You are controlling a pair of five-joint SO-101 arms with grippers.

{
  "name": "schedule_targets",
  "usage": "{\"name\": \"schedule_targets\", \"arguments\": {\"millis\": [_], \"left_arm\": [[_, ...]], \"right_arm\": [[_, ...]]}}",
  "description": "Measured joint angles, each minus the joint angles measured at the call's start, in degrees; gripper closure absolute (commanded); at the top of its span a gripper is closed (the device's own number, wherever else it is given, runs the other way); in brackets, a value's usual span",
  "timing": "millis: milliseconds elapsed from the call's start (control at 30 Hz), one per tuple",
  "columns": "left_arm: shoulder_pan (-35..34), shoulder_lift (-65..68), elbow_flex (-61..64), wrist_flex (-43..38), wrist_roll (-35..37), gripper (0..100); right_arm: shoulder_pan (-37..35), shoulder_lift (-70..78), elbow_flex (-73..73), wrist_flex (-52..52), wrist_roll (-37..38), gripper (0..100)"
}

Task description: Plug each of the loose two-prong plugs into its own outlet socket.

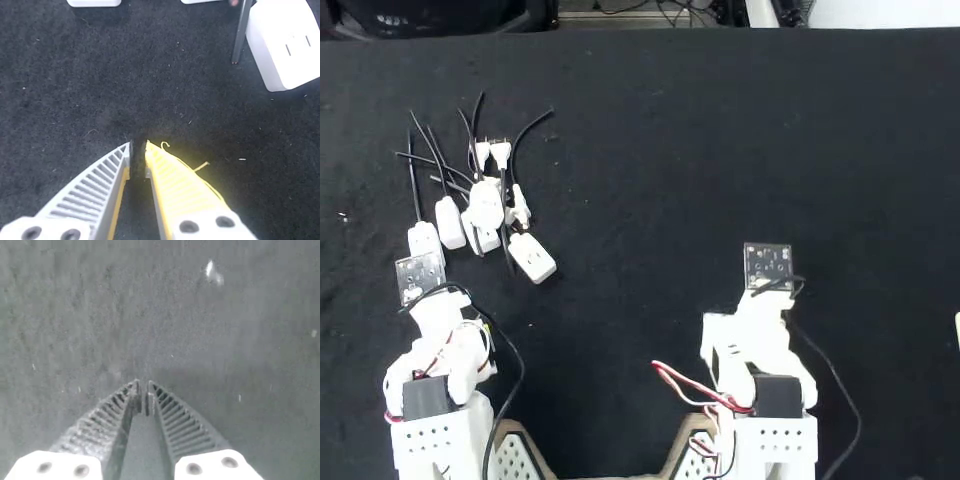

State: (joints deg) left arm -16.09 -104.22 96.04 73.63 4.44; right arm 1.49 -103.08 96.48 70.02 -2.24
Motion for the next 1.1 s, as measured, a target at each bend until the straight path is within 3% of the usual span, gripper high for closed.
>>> {"name": "schedule_targets", "arguments": {"millis": [200, 300, 500, 600, 767, 867, 1100], "left_arm": [[1.0, 0.0, 0.0, -0.4, 0.0, 93], [0.9, 0.0, 0.0, -4.5, -0.1, 93], [-8.4, 0.0, -3.6, -15.4, -0.1, 93], [-13.7, 0.0, -6.7, -19.0, -4.7, 93], [-16.9, 0.0, -12.1, -20.1, -18.5, 93], [-18.8, 0.0, -17.9, -20.0, -19.9, 93], [-22.0, -0.5, -37.9, -14.7, -20.2, 89]], "right_arm": [[0.0, 0.0, 0.0, -9.1, -0.1, 98.3], [0.0, 0.0, 0.1, -13.9, 1.0, 98.3], [0.0, 0.0, 0.0, -21.7, 14.2, 98.3], [0.0, 0.0, -3.4, -21.8, 18.9, 98.2], [0.0, 0.0, -20.5, -15.9, 21.2, 85.5], [-1.5, 0.0, -33.6, -11.0, 21.6, 79.7], [-6.0, 0.1, -61.1, -1.8, 21.7, 82.6]]}}
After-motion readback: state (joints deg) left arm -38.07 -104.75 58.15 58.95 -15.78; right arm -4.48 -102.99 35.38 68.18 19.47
